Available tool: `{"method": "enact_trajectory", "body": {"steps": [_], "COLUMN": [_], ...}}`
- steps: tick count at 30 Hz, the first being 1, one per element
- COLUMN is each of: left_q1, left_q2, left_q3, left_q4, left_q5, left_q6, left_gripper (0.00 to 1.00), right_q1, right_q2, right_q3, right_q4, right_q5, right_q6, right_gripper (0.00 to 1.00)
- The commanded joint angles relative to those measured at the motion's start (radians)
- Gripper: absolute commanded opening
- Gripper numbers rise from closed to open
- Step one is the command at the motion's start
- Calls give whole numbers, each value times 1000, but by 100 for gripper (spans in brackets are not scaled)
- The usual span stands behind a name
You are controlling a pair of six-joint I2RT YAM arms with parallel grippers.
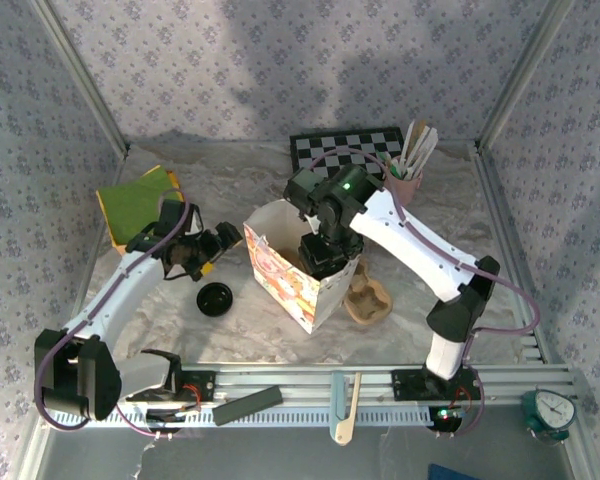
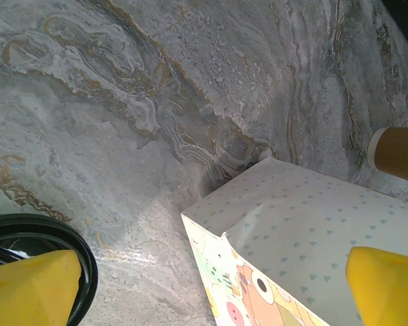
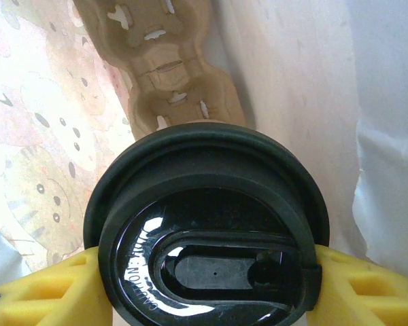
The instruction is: Pack the takeout coffee
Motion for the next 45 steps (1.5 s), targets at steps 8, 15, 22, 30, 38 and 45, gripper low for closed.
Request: {"method": "enact_trajectory", "body": {"steps": [8, 15, 22, 30, 38, 45], "left_q1": [-10, -10, -10, -10, -9, -9], "left_q2": [2, -10, -34, -72, -61, -63], "left_q3": [38, 53, 76, 88, 90, 90], "left_q4": [-3, -18, -48, -72, -65, -66], "left_q5": [-15, -20, -26, -29, -26, -25], "left_q6": [0, 19, 51, 74, 74, 72], "left_gripper": [100, 100, 100, 100, 100, 100], "right_q1": [5, 17, 17, 32, 65, 61], "right_q2": [25, 99, 146, 173, 160, 134], "right_q3": [56, 135, 158, 185, 171, 123], "right_q4": [-197, -197, -196, -196, -196, -157], "right_q5": [-14, -17, -15, 7, 47, 88], "right_q6": [2, 3, -20, -31, -70, -120], "right_gripper": [62, 62, 62, 62, 62, 62]}}
